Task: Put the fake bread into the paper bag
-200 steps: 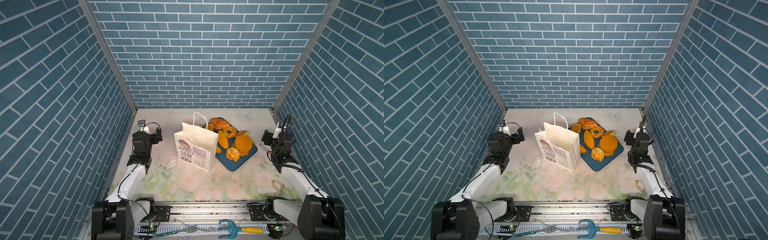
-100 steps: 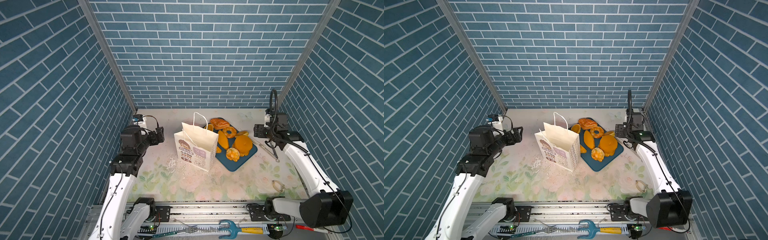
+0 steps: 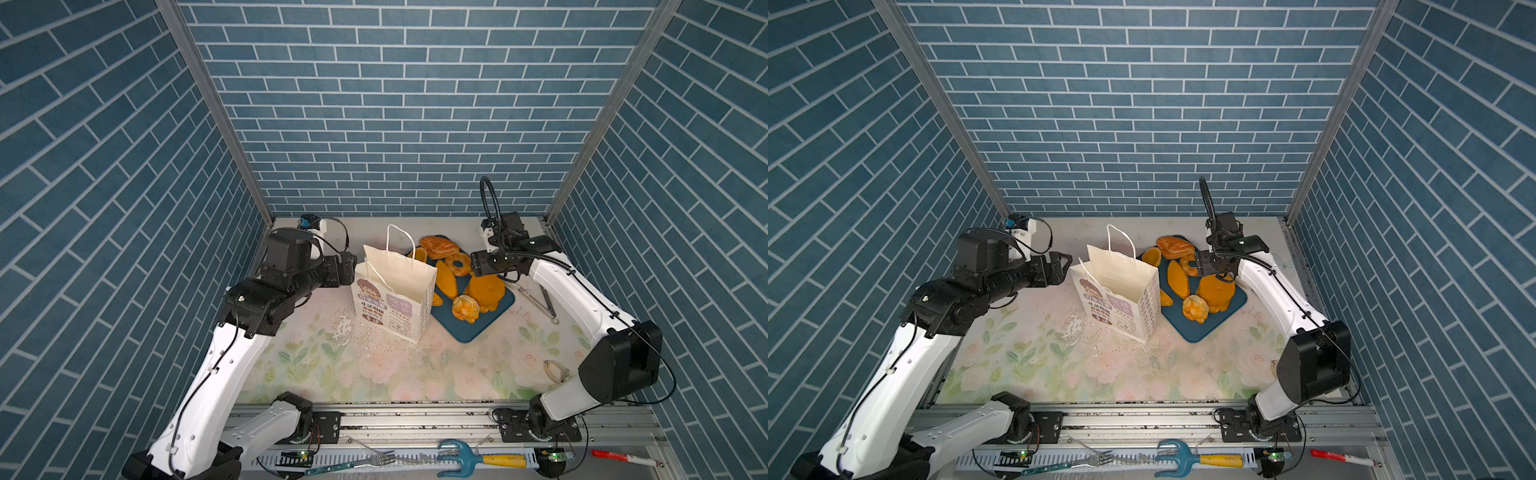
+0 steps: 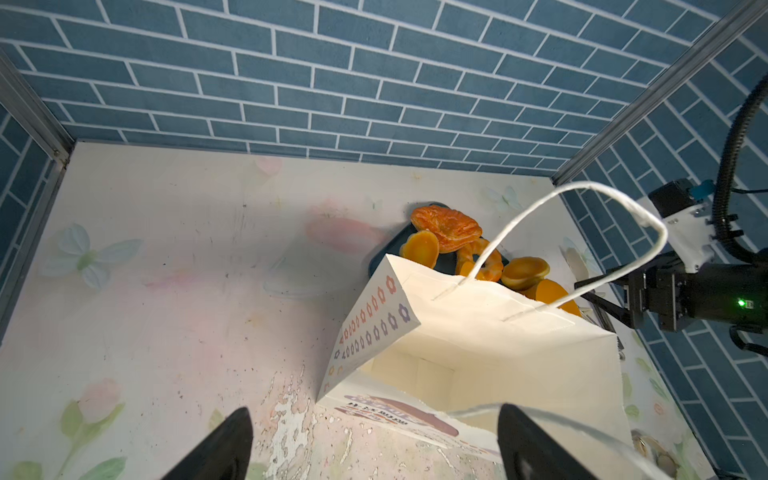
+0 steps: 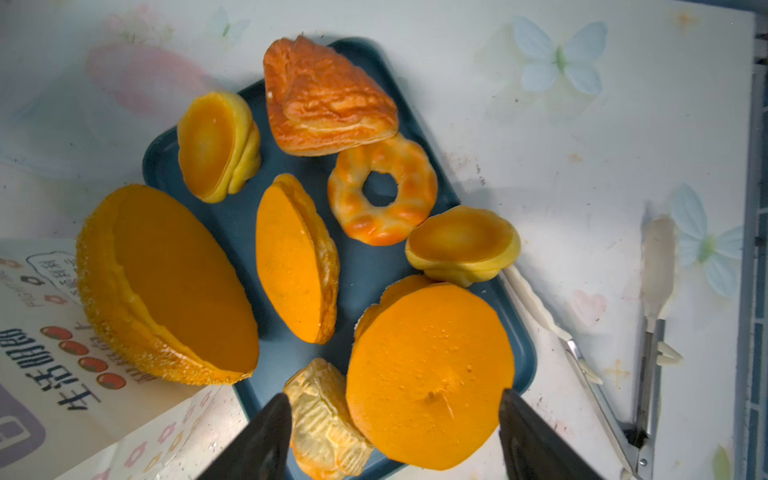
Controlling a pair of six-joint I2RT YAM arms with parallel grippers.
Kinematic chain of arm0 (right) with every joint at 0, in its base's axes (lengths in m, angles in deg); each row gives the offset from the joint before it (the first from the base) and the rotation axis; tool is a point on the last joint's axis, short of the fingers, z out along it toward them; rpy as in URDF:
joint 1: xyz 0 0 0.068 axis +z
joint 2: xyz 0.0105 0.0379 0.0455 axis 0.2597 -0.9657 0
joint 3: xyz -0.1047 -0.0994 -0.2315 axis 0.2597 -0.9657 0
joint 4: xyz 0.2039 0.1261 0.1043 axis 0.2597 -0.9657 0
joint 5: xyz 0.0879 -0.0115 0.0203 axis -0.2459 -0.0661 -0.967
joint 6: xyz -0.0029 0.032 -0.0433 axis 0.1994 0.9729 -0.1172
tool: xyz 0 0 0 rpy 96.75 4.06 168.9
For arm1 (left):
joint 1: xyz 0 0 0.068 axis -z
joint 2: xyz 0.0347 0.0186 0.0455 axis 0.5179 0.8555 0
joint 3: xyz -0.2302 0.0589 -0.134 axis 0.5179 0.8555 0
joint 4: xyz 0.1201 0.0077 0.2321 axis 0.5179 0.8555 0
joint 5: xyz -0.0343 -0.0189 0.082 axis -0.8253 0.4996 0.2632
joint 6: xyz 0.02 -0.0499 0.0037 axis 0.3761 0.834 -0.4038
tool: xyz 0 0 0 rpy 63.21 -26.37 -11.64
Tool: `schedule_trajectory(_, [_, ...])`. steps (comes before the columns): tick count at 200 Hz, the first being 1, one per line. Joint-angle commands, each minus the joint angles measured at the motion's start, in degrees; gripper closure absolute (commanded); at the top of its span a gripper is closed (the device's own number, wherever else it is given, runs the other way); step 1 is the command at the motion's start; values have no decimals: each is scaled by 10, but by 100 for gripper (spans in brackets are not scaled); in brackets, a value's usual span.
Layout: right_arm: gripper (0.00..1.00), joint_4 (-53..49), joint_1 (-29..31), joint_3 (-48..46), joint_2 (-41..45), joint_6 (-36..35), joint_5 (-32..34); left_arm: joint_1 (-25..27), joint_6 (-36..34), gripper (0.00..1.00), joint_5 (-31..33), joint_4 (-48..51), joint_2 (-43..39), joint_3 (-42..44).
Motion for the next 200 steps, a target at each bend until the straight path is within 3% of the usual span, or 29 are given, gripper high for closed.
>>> schedule_trajectory(1, [22, -25, 18, 22, -22, 5, -10, 38, 27, 7, 23, 38, 11, -24])
schedule_trajectory(31, [22, -29, 49, 32, -43, 8, -11, 99, 48, 7, 90, 81, 31, -70])
schedule_trajectory(61, [22, -26, 70, 34, -56, 14, -21, 108, 79, 7, 154, 87, 7, -87])
schedule_trajectory(98, [23, -28, 90, 40, -64, 15, -23, 131, 93, 8, 100, 76, 26, -116])
schedule_trajectory(157, [26, -34, 118, 59, -75, 17, -29, 201, 94, 10, 87, 82, 89, -147])
schedule_trajectory(176, [27, -35, 128, 58, -74, 16, -32, 201, 95, 16, 84, 88, 94, -137])
schedule_trajectory(200, [28, -34, 135, 48, -68, 19, -33, 197, 86, 36, 73, 73, 99, -132])
